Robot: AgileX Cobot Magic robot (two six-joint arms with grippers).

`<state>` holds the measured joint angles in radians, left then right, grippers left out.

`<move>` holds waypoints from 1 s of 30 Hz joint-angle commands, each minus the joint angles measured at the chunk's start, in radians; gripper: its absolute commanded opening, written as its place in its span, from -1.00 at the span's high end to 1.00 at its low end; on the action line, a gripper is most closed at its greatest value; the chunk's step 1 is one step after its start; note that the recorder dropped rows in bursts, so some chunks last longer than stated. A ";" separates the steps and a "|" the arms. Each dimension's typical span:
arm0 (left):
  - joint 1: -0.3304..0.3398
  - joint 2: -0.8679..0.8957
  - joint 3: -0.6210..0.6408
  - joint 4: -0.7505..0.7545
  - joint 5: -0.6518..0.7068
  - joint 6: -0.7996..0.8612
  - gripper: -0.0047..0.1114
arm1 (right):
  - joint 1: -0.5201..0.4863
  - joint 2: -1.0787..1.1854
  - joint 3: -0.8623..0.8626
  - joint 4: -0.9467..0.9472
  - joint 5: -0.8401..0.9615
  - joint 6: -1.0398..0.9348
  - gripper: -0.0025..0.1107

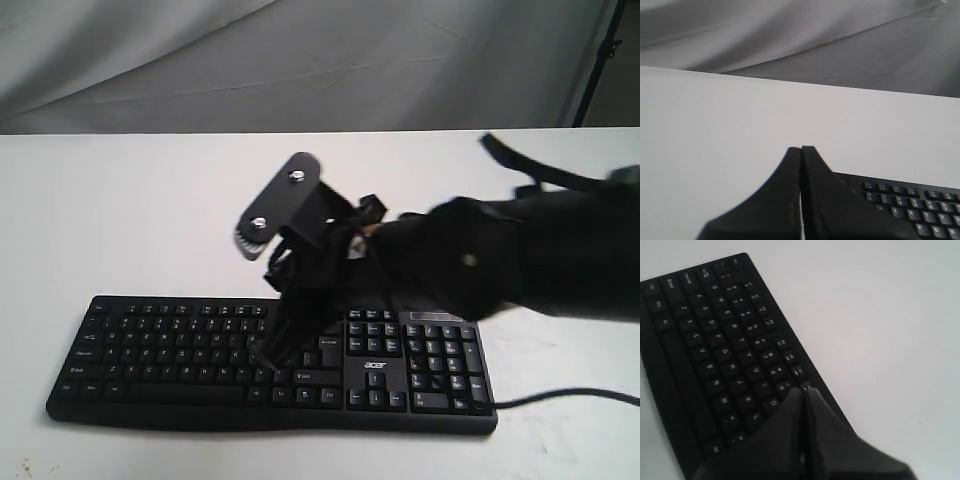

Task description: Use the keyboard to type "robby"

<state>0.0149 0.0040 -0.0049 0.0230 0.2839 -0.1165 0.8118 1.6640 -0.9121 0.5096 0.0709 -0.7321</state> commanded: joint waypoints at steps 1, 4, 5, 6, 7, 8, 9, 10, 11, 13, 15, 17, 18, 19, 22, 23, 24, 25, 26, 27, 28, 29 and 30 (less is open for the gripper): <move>-0.003 -0.004 0.005 -0.009 -0.002 -0.004 0.92 | -0.037 -0.164 0.167 0.026 -0.113 0.005 0.96; -0.003 -0.004 0.005 -0.009 -0.002 -0.004 0.92 | -0.054 -0.262 0.226 0.026 -0.111 0.005 0.96; -0.003 -0.004 0.005 -0.009 -0.002 -0.004 0.92 | -0.054 -0.283 0.241 0.043 -0.111 0.005 0.96; -0.003 -0.004 0.005 -0.009 -0.002 -0.004 0.92 | -0.054 -0.300 0.247 0.096 -0.113 0.007 0.96; -0.003 -0.004 0.005 -0.009 -0.002 -0.004 0.92 | -0.054 -0.312 0.247 0.141 -0.111 0.007 0.96; -0.003 -0.004 0.005 -0.009 -0.002 -0.004 0.92 | -0.055 -0.326 0.247 0.182 -0.120 0.007 0.96; -0.003 -0.004 0.005 -0.009 -0.002 -0.004 0.92 | -0.055 -0.337 0.247 0.184 -0.134 0.007 0.96; -0.003 -0.004 0.005 -0.009 -0.002 -0.004 0.92 | -0.055 -0.349 0.247 0.182 -0.146 0.007 0.96; -0.003 -0.004 0.005 -0.009 -0.002 -0.004 0.92 | -0.055 -0.360 0.247 0.180 -0.158 0.007 0.96; -0.003 -0.004 0.005 -0.009 -0.002 -0.004 0.92 | -0.055 -0.378 0.247 0.180 -0.191 0.007 0.96; -0.003 -0.004 0.005 -0.009 -0.002 -0.004 0.92 | -0.055 -0.393 0.247 0.180 -0.223 0.007 0.96; -0.003 -0.004 0.005 -0.009 -0.002 -0.004 0.92 | -0.057 -0.423 0.253 0.180 -0.237 0.007 0.96; -0.003 -0.004 0.005 -0.009 -0.002 -0.004 0.92 | -0.058 -0.440 0.265 0.180 -0.247 0.007 0.96; -0.003 -0.004 0.005 -0.009 -0.002 -0.004 0.92 | -0.059 -0.463 0.281 0.180 -0.266 0.007 0.96; -0.003 -0.004 0.005 -0.009 -0.002 -0.004 0.92 | -0.110 -0.549 0.358 0.180 -0.293 0.007 0.96; -0.003 -0.004 0.005 -0.009 -0.002 -0.004 0.92 | -0.138 -0.587 0.391 0.180 -0.291 0.007 0.96; -0.003 -0.004 0.005 -0.009 -0.002 -0.004 0.92 | -0.163 -0.628 0.421 0.180 -0.291 0.007 0.96; -0.003 -0.004 0.005 -0.009 -0.002 -0.004 0.92 | -0.198 -0.671 0.447 0.180 -0.284 0.007 0.96; -0.003 -0.004 0.005 -0.009 -0.002 -0.004 0.92 | -0.238 -0.716 0.467 0.175 -0.267 0.007 0.96; -0.003 -0.004 0.005 -0.009 -0.002 -0.004 0.92 | -0.283 -0.753 0.476 0.166 -0.245 0.007 0.96; -0.003 -0.004 0.005 -0.009 -0.002 -0.004 0.92 | -0.334 -0.798 0.481 0.159 -0.198 0.007 0.96; -0.003 -0.004 0.005 -0.009 -0.002 -0.004 0.92 | -0.390 -0.842 0.481 0.152 -0.145 0.007 0.96; -0.003 -0.004 0.005 -0.009 -0.002 -0.004 0.92 | -0.436 -0.877 0.481 0.145 -0.106 0.007 0.96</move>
<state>0.0149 0.0040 -0.0049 0.0230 0.2839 -0.1165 0.4891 0.8827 -0.4421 0.6790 -0.1249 -0.7303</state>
